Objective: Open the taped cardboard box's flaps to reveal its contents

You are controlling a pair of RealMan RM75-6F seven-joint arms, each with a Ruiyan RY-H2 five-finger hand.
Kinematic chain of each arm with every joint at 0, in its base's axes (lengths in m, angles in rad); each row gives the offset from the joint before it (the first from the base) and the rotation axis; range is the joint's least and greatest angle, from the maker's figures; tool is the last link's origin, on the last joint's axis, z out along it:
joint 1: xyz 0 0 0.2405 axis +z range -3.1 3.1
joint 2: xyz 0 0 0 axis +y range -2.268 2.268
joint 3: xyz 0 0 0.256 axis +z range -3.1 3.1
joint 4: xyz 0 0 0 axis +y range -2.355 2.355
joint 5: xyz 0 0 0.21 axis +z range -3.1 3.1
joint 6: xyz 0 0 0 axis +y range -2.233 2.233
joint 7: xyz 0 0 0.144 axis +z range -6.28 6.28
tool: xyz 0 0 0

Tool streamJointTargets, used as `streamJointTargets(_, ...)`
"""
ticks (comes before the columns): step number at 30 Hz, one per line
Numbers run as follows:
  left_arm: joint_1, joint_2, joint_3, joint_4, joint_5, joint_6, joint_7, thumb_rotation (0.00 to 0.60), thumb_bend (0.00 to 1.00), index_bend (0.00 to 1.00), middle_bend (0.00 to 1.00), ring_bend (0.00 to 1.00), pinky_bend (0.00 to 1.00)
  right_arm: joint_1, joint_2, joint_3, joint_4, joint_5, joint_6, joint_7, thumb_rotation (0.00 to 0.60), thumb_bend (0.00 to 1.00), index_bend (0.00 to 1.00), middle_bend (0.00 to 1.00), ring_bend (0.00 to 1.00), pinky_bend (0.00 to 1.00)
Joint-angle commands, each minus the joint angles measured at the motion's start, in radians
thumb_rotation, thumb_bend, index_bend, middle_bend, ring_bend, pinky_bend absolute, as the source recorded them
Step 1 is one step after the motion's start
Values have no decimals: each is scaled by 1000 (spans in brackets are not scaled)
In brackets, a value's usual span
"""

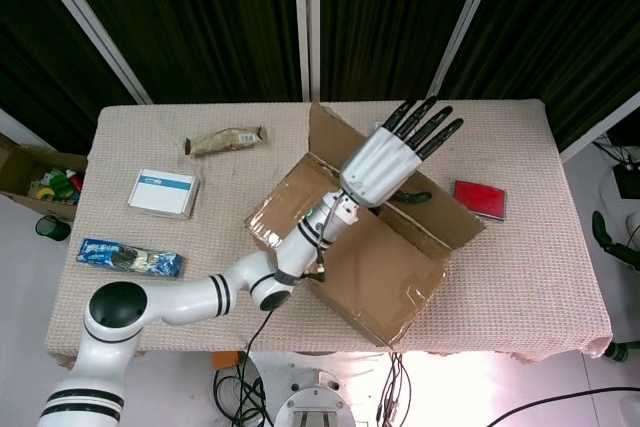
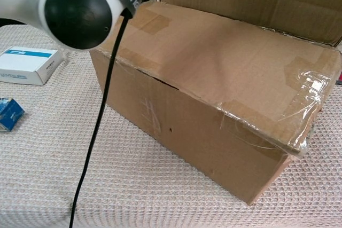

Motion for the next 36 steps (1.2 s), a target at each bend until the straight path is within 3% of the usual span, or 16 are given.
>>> streamJointTargets(1, -119, -115, -35, 191, -41, 4, -26, 324, 86, 8, 94, 36, 165, -2, 1, 0, -2, 2, 0, 2, 600, 327, 0, 0, 0, 0)
streamJointTargets(6, -189, -193, -25, 347, -88, -29, -38, 328, 86, 8, 94, 37, 165, -4, 5, 1, -7, 2, -1, 8, 600, 331, 0, 0, 0, 0)
streamJointTargets(11, -194, -183, 8, 381, -67, 12, -70, 330, 86, 8, 94, 36, 166, -8, 11, 3, -3, 5, 0, 14, 600, 331, 0, 0, 0, 0)
streamJointTargets(15, -142, -116, 25, 280, -78, 31, -70, 334, 120, 9, 95, 37, 166, -8, 8, 3, 11, 14, -11, 27, 600, 332, 0, 0, 0, 0)
streamJointTargets(18, -65, -20, 36, 84, -125, -1, -65, 318, 180, 12, 116, 37, 166, -3, 1, 1, 20, 12, -19, 29, 600, 332, 0, 0, 0, 0)
streamJointTargets(19, -30, 28, 44, -8, -144, -17, -65, 289, 188, 14, 129, 37, 166, -1, -2, 0, 21, 8, -19, 28, 600, 332, 0, 0, 0, 0)
streamJointTargets(22, 56, 151, 79, -215, -198, -77, -84, 57, 182, 28, 209, 47, 167, 6, -8, -3, 16, -6, -18, 17, 600, 331, 0, 0, 0, 0)
streamJointTargets(24, 102, 222, 105, -311, -228, -118, -121, 1, 154, 44, 256, 54, 167, 10, -10, -6, 8, -14, -19, 4, 600, 330, 0, 0, 0, 0)
streamJointTargets(28, 152, 291, 148, -373, -255, -173, -208, 0, 21, 116, 348, 70, 167, 17, -10, -9, -18, -20, -30, -26, 600, 327, 0, 0, 0, 0)
streamJointTargets(36, 169, 297, 238, -321, -202, -230, -305, 0, 0, 122, 360, 69, 166, 23, -16, -19, -33, -37, -33, -51, 600, 326, 0, 0, 0, 0)
